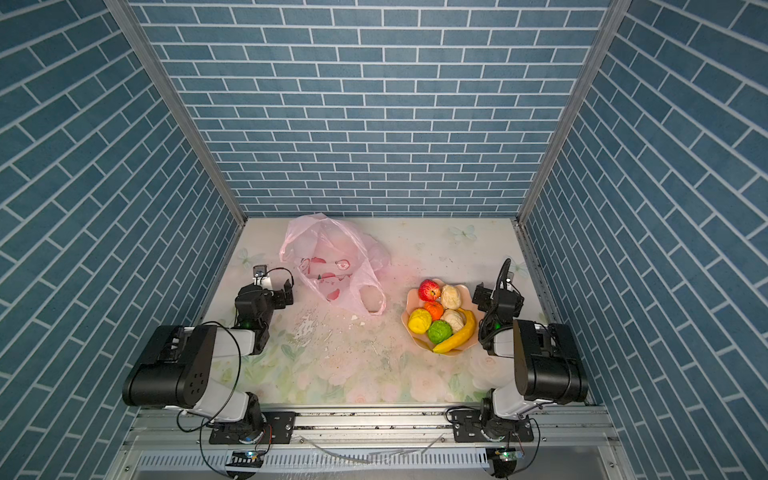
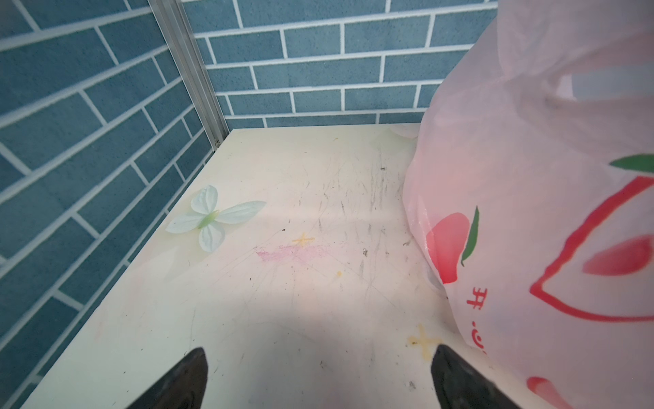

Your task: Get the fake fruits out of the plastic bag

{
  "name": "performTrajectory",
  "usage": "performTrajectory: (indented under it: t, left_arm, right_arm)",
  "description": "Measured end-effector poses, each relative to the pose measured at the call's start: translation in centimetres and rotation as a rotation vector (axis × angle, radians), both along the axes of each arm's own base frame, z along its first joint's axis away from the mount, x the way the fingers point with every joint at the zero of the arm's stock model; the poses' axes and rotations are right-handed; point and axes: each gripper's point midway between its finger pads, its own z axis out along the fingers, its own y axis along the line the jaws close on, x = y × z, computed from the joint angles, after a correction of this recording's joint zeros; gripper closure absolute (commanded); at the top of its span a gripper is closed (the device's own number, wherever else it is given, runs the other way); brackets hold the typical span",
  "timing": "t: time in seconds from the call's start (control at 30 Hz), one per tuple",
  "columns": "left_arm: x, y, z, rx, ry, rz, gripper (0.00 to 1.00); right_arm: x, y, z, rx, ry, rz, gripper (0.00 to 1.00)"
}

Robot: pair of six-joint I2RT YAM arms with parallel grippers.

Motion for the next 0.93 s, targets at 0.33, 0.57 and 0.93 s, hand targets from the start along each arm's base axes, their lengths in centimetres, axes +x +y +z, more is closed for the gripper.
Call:
performTrajectory:
  t: [0.33,0.57,0.93]
  left_arm:
    - [0.0,-0.01,0.0,0.0,0.0,0.0,0.01]
    - [0.0,-0.01,0.0,0.0,0.0,-0.001,0.01]
    - [0.0,-0.01,0.0,0.0,0.0,-0.001,0.01]
  right_arm:
    - [0.19,0.3,-0.3,0.005,0.023,0.016,0.01]
    - [0.14,0.36,-0.45,0.006,0.029,0.019,0.01]
    - [0.15,0.44,-0.46,0.006,0.03,0.022,0.01]
